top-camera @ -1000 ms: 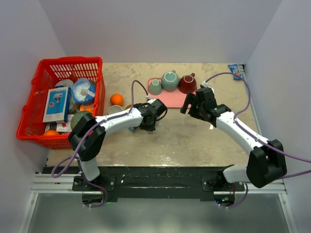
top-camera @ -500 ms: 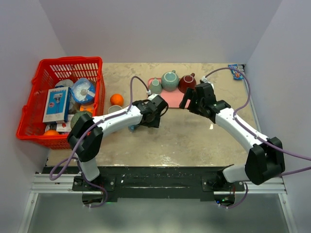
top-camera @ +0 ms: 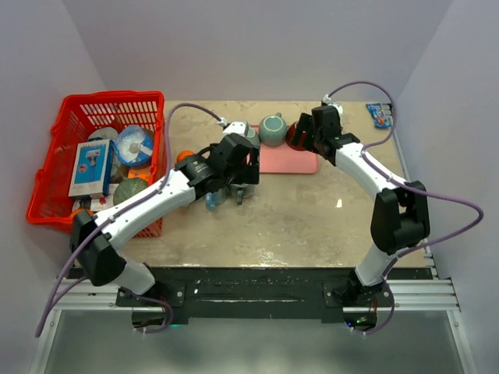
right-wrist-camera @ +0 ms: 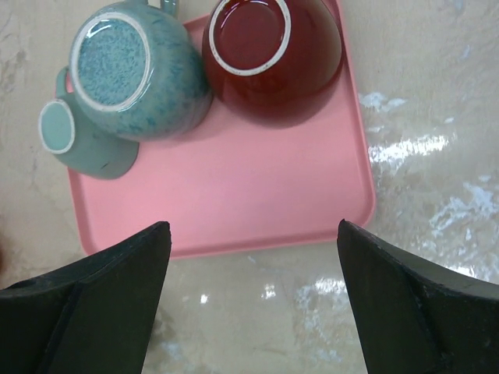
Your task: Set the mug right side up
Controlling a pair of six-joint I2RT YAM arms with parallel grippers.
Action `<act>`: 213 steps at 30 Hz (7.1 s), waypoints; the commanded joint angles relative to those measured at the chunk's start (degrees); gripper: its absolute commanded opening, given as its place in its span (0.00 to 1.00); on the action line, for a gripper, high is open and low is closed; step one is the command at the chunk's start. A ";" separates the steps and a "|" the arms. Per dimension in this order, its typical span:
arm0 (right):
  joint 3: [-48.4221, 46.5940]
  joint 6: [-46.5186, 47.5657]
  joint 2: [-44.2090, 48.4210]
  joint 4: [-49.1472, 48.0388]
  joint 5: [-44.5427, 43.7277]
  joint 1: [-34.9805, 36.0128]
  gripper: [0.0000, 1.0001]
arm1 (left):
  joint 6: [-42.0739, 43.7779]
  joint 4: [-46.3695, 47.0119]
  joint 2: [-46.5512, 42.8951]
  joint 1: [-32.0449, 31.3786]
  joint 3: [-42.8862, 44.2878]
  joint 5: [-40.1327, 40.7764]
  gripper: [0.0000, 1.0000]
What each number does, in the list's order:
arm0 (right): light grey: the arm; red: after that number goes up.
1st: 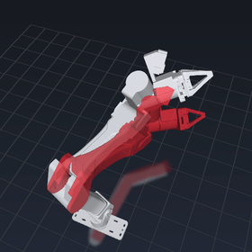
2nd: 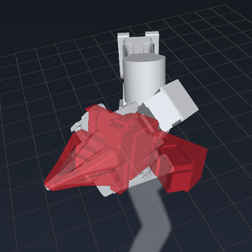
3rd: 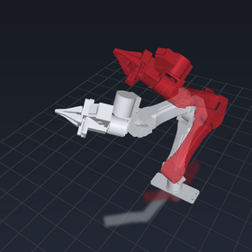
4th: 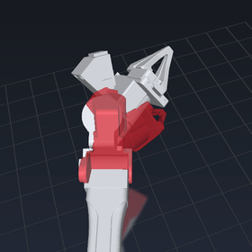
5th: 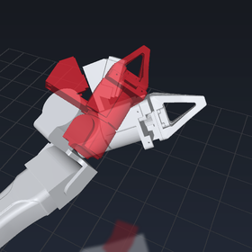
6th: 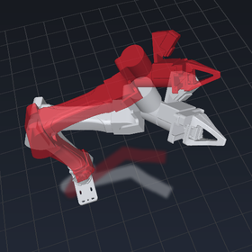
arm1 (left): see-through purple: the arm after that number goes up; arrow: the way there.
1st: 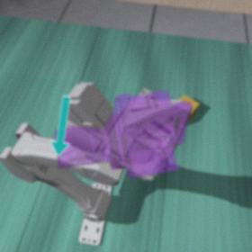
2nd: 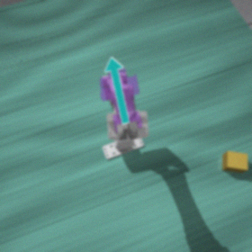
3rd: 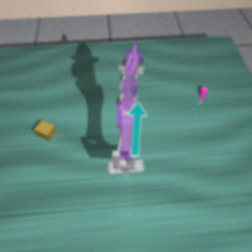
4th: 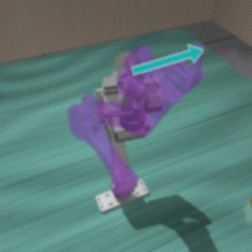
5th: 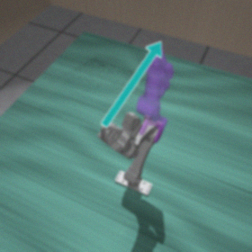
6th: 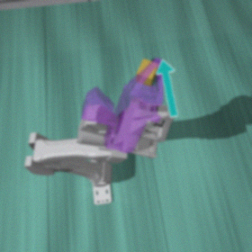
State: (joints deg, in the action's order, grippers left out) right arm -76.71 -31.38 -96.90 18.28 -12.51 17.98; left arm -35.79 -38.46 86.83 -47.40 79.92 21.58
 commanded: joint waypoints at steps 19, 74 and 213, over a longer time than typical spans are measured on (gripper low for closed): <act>-26.89 -0.97 -24.02 -1.52 -13.50 -3.21 0.90 | 3.80 7.52 -1.49 3.98 3.75 -1.72 0.93; -37.28 6.67 -36.16 16.78 2.84 -4.97 0.35 | 3.45 6.55 2.65 7.85 2.52 -4.88 0.93; 28.28 -4.14 23.68 -40.53 46.39 -8.66 0.73 | 15.92 38.99 -0.61 10.31 -1.17 -50.42 0.00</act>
State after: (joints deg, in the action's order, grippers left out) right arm -48.88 -41.43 -77.03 -28.05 43.44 9.32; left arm -20.40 -3.09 90.54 -35.97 76.23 -30.17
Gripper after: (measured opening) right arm 0.711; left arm 0.244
